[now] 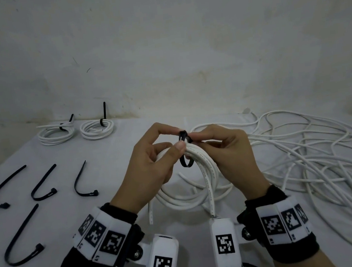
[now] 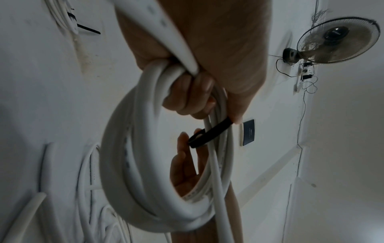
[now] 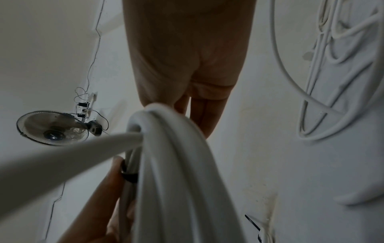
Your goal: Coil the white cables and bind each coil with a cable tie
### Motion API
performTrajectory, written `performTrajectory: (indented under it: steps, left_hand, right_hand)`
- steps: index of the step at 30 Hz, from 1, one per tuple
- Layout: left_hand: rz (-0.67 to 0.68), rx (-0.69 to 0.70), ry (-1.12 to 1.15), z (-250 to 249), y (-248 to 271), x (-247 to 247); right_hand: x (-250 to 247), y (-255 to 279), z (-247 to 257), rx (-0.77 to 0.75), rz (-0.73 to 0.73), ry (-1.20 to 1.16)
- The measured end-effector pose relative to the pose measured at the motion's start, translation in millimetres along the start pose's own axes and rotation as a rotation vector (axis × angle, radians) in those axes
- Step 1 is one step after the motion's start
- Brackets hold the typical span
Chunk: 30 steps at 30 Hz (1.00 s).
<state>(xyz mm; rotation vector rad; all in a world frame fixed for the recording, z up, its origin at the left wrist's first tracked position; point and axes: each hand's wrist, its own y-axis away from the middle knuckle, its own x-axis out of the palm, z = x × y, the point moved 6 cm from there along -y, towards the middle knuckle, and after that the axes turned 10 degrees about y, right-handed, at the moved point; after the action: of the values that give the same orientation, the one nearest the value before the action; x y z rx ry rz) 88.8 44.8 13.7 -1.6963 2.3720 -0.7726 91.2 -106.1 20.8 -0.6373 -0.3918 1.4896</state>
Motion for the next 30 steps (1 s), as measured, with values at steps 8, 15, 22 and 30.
performTrajectory:
  steps: [8, 15, 22, 30]
  left_hand:
    - [-0.018, 0.004, -0.037, -0.6, -0.4, 0.5]
    - [-0.019, 0.050, -0.017, -1.7, 0.1, 2.8]
    - [-0.040, 0.019, -0.026, 0.1, -0.7, 1.2]
    - [-0.067, 0.058, -0.166, 0.3, 0.8, 1.6]
  right_hand:
    - [0.9, -0.3, -0.1, -0.035, 0.042, -0.019]
    - [0.0, -1.4, -2.3, -0.039, 0.039, -0.037]
    - [-0.1, -1.2, 1.1, -0.027, 0.030, -0.028]
    - [1.0, 0.3, 5.7, 0.126, -0.020, -0.047]
